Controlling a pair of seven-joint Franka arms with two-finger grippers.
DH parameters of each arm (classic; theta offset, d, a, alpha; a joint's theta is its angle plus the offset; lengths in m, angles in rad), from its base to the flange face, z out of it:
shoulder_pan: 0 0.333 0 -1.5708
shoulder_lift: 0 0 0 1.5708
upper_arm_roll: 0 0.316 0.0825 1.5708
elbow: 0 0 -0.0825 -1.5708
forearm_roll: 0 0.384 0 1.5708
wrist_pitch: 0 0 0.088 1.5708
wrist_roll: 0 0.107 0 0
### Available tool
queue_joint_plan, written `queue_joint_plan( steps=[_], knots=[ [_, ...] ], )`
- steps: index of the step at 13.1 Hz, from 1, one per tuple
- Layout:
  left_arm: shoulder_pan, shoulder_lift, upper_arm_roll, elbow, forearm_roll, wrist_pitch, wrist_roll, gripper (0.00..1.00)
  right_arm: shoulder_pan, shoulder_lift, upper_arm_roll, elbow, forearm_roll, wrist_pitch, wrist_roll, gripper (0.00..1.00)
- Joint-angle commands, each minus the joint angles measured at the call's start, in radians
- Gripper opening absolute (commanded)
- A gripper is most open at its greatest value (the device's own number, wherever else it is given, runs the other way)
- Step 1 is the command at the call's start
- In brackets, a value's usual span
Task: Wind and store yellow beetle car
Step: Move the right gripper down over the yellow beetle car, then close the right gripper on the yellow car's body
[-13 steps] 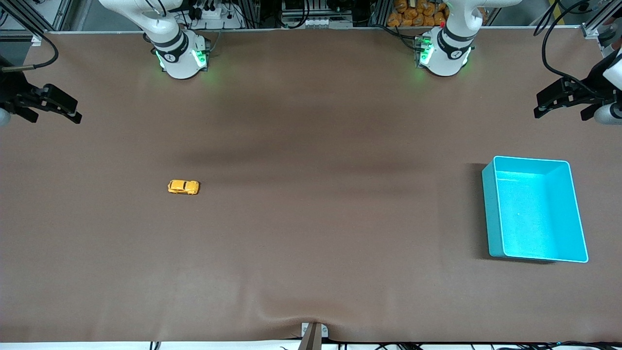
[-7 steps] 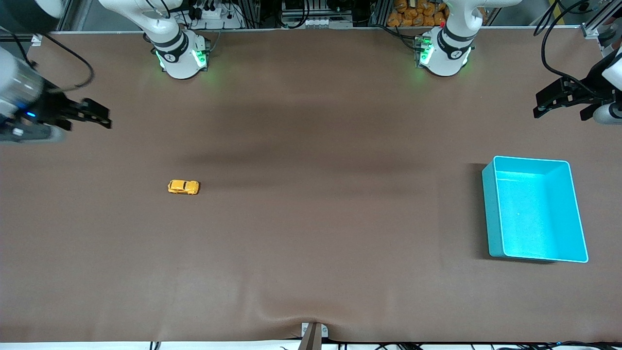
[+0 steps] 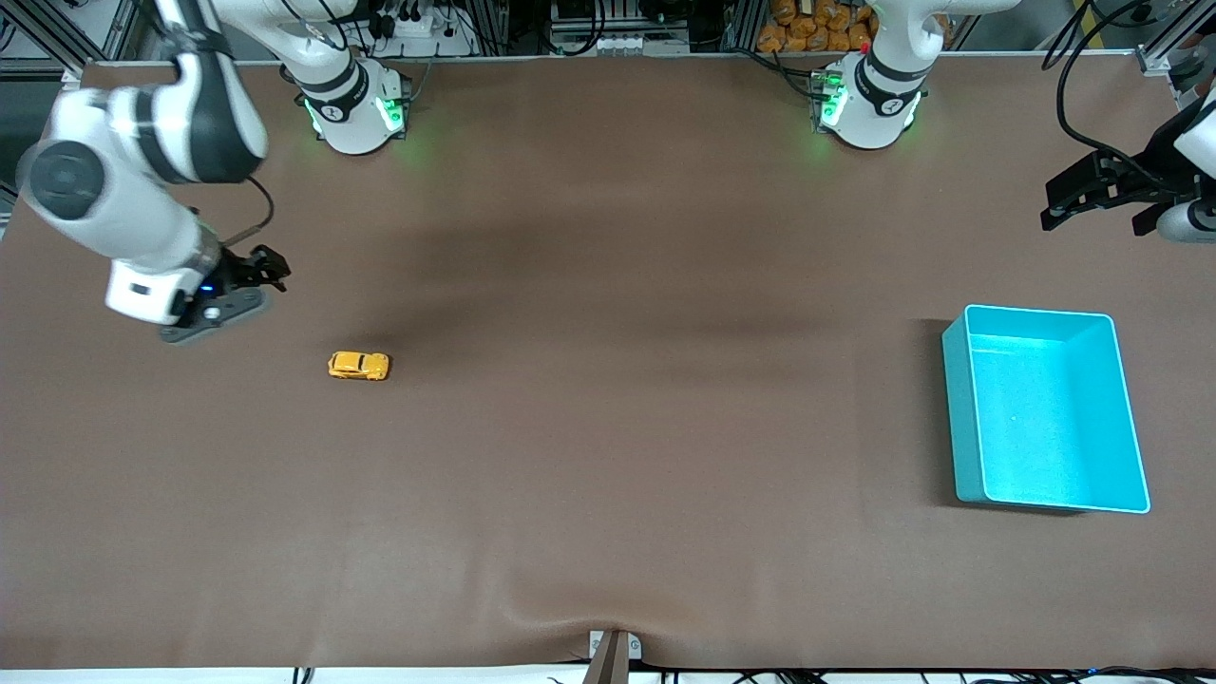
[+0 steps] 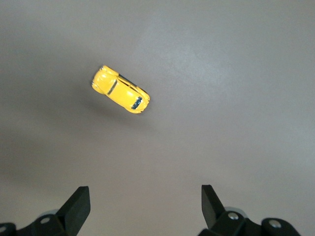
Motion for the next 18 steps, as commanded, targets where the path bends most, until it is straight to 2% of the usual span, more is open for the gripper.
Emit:
queue_joint_plan(
  steps=[1,3,5,10,15,18],
  knots=[
    [-0.004,0.002,-0.002,0.012,0.019,-0.005,0.013,1.0,-0.028,0.038,0.031,-0.065,-0.039,0.149,-0.202,1.0],
    [-0.005,0.002,-0.002,0.012,0.019,-0.005,0.011,1.0,-0.05,0.101,0.031,-0.087,-0.039,0.263,-0.385,1.0],
    [-0.005,0.002,-0.002,0.012,0.019,-0.005,0.013,1.0,-0.059,0.16,0.053,-0.084,-0.039,0.278,-0.425,1.0],
    [-0.005,0.002,-0.002,0.012,0.019,-0.005,0.013,1.0,-0.041,0.269,0.061,-0.081,-0.036,0.448,-0.683,1.0],
    [-0.007,0.002,-0.002,0.012,0.016,-0.005,0.013,1.0,-0.01,0.327,0.062,-0.079,-0.033,0.499,-0.728,0.99],
    [-0.007,0.002,-0.002,0.012,0.018,-0.005,0.013,1.0,-0.01,0.373,0.062,-0.076,-0.033,0.568,-0.746,0.91]
  ],
)
